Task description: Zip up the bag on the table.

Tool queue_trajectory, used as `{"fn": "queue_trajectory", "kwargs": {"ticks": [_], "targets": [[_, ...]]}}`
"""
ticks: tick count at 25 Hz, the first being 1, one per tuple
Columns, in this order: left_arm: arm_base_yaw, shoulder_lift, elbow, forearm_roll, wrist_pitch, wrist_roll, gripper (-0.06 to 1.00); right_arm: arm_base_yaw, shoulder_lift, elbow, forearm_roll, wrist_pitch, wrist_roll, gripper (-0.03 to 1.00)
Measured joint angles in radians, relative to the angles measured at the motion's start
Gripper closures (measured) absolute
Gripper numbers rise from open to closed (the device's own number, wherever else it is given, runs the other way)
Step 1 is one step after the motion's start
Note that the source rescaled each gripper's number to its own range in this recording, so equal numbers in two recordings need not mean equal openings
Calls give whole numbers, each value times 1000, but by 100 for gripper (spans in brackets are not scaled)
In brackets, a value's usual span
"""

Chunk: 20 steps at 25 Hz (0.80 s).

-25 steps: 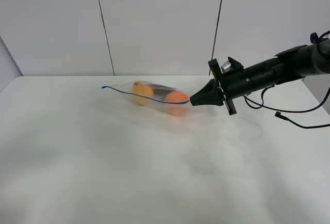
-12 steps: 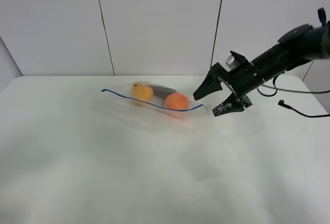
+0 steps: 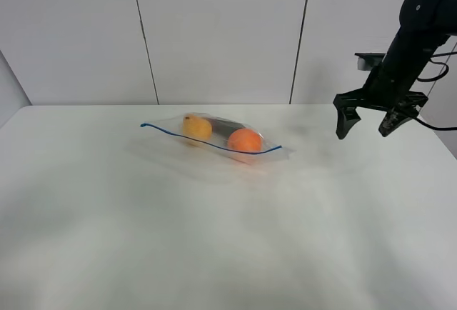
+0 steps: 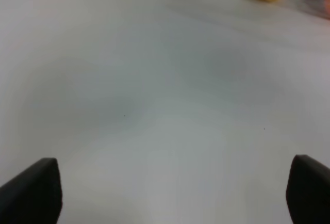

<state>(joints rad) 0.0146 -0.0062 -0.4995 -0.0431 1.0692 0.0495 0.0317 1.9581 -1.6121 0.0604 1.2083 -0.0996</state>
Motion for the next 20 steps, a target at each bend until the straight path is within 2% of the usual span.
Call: {"fn": "queue_trajectory", "kwargs": {"ticks": [5, 8, 15, 20], "targets": [[0, 0, 0, 0, 0, 0, -6, 0, -5, 6, 1, 4, 2, -3], [0, 0, 0, 0, 0, 0, -6, 0, -49, 61, 5, 4, 4, -3], [0, 0, 0, 0, 0, 0, -6, 0, -349, 355, 5, 4, 11, -3], [0, 0, 0, 0, 0, 0, -6, 0, -673, 609, 5, 5, 12, -3]]}}
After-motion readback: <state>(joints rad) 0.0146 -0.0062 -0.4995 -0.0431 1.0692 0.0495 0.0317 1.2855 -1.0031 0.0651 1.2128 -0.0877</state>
